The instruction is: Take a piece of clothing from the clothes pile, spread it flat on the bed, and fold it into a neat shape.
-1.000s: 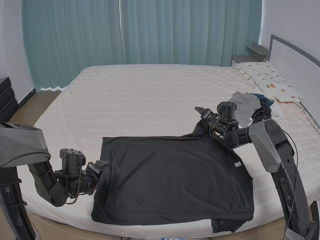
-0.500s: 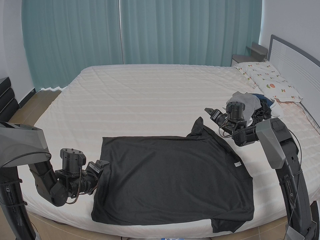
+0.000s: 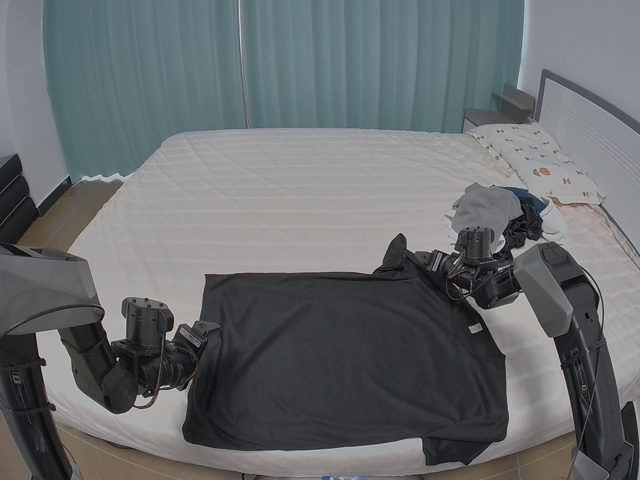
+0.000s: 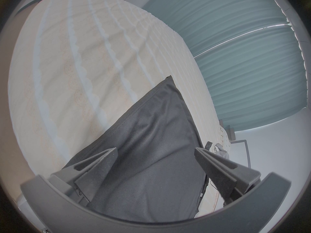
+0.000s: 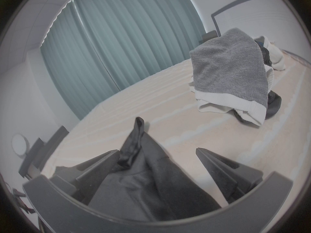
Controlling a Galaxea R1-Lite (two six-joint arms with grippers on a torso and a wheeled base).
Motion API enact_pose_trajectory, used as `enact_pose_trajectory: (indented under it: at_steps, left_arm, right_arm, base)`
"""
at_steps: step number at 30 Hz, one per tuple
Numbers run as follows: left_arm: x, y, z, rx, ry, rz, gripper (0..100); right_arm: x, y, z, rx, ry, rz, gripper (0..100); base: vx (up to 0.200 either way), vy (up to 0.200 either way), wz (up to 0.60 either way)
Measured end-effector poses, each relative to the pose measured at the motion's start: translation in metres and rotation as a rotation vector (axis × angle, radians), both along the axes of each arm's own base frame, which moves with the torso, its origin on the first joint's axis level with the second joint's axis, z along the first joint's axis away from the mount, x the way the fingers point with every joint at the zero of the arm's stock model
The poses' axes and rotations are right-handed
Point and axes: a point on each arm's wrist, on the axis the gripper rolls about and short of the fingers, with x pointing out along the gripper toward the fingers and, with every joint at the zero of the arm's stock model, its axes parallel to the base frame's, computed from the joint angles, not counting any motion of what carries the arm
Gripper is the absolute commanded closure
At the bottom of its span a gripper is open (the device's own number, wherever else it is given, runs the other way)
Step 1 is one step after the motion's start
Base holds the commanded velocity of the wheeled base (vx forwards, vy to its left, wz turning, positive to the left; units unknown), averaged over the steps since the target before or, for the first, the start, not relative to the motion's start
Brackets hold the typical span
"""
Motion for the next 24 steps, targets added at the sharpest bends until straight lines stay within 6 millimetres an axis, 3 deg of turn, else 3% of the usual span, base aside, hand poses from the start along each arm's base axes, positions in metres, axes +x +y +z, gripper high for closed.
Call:
enact_pose_trajectory:
  at_steps: [7, 14, 24]
  left_arm:
    - [0.0, -0.001, -0.001, 0.001, 0.001, -0.003, 0]
    - [0.0, -0.001, -0.001, 0.001, 0.001, -0.003, 0]
    - [0.0, -0.001, -0.001, 0.002, 0.003, -0.003, 0]
  right_arm:
    - [-0.005, 0.008, -0.026, -0.069, 0.054, 0.002, 0]
    - [0.002, 0.003, -0.031, -0.091, 0.053, -0.049, 0]
    - [0.016, -0.033, -0.037, -0.122, 0.06, -0.196, 0]
  base:
    - [0.0, 0.0, 0.0]
    - [0.0, 0.0, 0.0]
    - [0.0, 0.0, 0.0]
